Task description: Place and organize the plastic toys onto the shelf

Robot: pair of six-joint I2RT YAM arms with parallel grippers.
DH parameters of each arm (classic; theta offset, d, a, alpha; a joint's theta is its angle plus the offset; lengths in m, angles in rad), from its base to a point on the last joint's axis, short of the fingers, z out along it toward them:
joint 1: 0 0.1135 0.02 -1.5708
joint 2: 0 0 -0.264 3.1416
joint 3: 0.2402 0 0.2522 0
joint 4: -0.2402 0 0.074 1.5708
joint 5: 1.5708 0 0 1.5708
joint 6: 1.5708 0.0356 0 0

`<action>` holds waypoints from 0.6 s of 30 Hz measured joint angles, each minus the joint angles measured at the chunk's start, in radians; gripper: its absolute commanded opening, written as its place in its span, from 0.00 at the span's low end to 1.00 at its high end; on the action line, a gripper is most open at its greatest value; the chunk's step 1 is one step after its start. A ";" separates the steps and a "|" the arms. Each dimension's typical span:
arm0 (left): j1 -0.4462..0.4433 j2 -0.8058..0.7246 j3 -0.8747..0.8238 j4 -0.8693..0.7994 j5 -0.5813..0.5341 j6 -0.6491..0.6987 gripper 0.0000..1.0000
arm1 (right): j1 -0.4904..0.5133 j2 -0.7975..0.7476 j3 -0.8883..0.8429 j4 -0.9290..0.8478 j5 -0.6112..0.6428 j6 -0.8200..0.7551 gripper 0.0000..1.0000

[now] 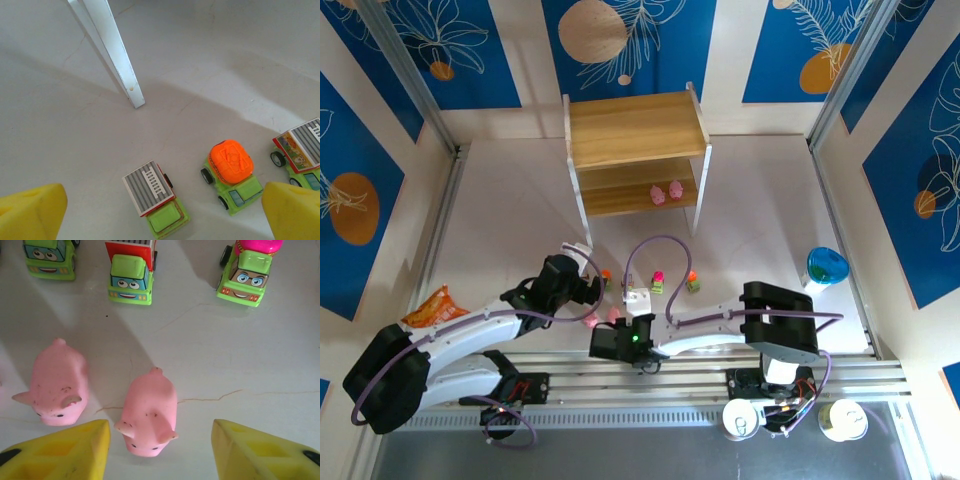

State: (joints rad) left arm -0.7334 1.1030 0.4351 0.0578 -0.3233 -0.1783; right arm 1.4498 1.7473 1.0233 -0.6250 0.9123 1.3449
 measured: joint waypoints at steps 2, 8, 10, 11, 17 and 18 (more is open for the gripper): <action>0.000 0.000 0.000 0.000 0.000 0.000 1.00 | -0.003 0.009 0.000 0.015 -0.005 -0.004 0.53; 0.000 0.000 0.000 0.000 0.000 0.000 1.00 | -0.005 0.027 -0.005 0.035 -0.022 -0.008 0.53; 0.000 0.000 0.000 0.000 0.000 0.000 1.00 | -0.007 0.031 -0.005 0.039 -0.025 -0.008 0.53; 0.000 0.000 0.000 0.000 0.000 0.000 1.00 | -0.008 0.033 -0.005 0.039 -0.027 -0.008 0.52; 0.000 0.000 0.000 0.000 0.000 0.000 1.00 | -0.015 0.042 -0.005 0.042 -0.038 -0.009 0.49; 0.000 0.000 0.000 0.000 0.000 0.000 1.00 | -0.016 0.042 -0.005 0.042 -0.038 -0.009 0.49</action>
State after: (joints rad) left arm -0.7330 1.1030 0.4351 0.0578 -0.3229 -0.1783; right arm 1.4334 1.7893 1.0187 -0.5831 0.8745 1.3361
